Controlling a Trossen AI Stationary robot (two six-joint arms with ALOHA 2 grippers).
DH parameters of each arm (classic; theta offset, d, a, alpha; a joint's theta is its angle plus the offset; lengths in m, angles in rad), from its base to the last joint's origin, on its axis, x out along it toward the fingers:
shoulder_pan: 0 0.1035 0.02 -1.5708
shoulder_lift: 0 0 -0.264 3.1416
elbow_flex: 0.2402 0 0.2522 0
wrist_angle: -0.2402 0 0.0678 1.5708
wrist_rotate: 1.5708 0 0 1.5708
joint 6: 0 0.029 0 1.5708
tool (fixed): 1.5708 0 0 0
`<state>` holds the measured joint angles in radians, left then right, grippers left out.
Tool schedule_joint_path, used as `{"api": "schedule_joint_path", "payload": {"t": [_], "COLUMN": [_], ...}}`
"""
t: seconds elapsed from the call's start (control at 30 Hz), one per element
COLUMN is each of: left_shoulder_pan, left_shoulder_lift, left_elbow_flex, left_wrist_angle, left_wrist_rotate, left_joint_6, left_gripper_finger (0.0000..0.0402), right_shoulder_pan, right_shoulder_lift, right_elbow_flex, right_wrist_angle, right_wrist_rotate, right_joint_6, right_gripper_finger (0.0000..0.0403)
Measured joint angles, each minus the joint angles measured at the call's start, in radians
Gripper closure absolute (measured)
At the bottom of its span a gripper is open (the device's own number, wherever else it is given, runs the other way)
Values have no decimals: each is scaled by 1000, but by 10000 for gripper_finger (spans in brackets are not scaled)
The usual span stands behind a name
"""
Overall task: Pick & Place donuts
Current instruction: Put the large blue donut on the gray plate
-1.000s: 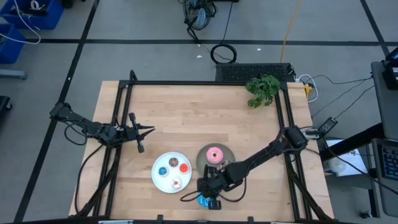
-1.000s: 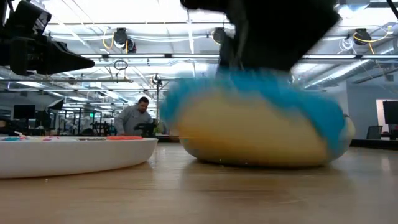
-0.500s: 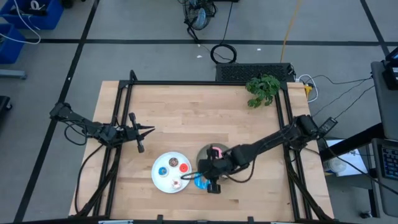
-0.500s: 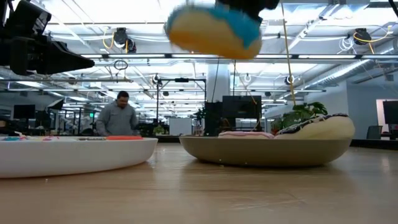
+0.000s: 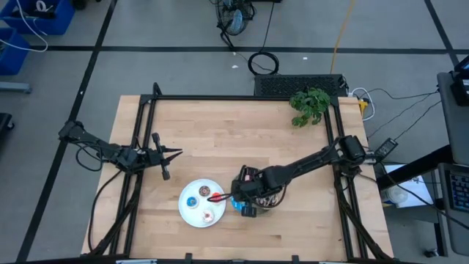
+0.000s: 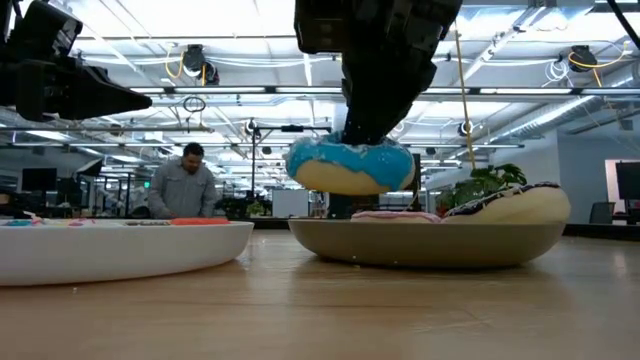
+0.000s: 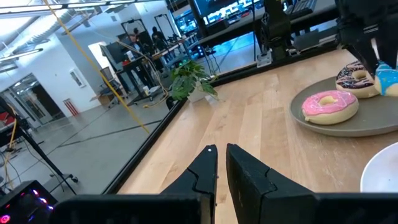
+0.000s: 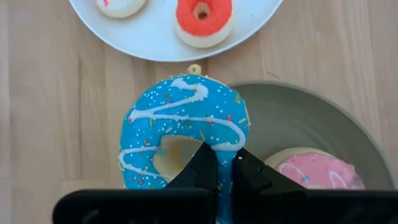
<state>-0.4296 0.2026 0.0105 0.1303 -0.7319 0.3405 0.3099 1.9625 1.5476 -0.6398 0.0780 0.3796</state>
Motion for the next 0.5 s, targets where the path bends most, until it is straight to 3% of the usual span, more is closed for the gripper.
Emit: {"api": "schedule_joint_path", "payload": {"t": [0.5], "left_shoulder_pan": [0], "left_shoulder_lift": [0], "left_elbow_flex": [0], "left_wrist_angle": [0], "left_wrist_rotate": [0], "left_joint_6": [-1], "left_gripper_finger": [360], "right_shoulder_pan": [-2], "right_shoulder_lift": [0], "right_elbow_flex": [-95], "right_wrist_angle": [14], "right_wrist_rotate": [-23], "right_joint_6": [72], "right_gripper_finger": [395]}}
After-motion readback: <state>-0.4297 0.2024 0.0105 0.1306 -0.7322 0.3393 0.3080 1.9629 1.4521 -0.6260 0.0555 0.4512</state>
